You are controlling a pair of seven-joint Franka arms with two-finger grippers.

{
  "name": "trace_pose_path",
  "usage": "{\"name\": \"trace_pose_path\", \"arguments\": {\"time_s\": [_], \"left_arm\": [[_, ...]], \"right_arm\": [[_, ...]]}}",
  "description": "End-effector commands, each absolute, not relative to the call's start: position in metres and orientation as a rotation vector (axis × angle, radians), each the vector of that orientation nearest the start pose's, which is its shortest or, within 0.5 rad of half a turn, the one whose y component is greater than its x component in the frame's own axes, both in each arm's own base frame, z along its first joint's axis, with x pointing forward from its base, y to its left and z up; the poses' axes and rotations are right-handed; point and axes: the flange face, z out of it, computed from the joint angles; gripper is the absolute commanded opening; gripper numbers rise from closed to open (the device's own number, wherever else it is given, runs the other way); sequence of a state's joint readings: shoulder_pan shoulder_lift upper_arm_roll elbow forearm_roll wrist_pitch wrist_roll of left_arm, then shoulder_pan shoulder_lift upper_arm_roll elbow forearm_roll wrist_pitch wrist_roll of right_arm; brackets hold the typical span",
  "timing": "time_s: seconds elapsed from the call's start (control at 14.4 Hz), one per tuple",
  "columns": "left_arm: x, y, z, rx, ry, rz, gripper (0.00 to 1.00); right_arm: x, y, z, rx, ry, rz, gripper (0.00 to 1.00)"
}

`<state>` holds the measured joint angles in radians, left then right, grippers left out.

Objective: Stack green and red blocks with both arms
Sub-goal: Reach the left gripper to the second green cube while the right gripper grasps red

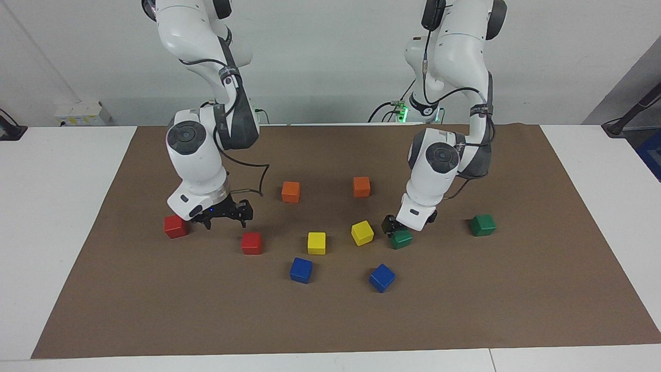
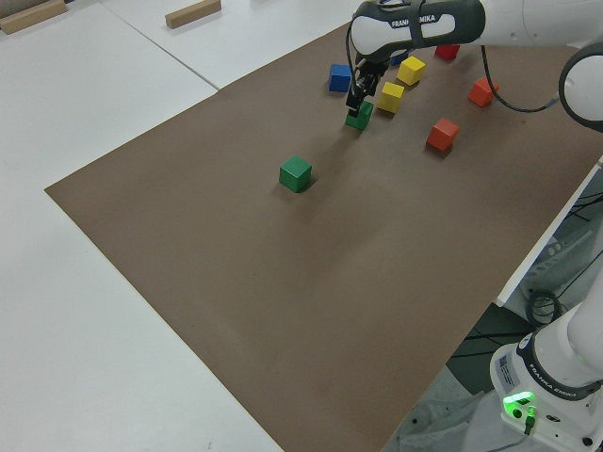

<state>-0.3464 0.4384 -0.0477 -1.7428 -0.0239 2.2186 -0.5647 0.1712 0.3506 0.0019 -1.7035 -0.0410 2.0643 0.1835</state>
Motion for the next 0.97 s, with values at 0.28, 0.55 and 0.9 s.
{"name": "trace_pose_path", "arguments": {"time_s": [0.28, 0.55, 0.9], "left_arm": [[0.612, -0.253, 0.326, -3.171, -0.468, -0.090, 1.00], [0.617, -0.254, 0.323, -3.162, -0.485, -0.082, 1.00], [0.618, -0.263, 0.319, -3.153, -0.438, -0.099, 1.00]], "right_arm": [[0.655, 0.131, 0.361, -3.167, 0.206, -0.038, 1.00], [0.663, 0.148, 0.355, -3.161, 0.218, -0.047, 1.00], [0.667, 0.159, 0.349, -3.141, 0.216, -0.109, 1.00]]}}
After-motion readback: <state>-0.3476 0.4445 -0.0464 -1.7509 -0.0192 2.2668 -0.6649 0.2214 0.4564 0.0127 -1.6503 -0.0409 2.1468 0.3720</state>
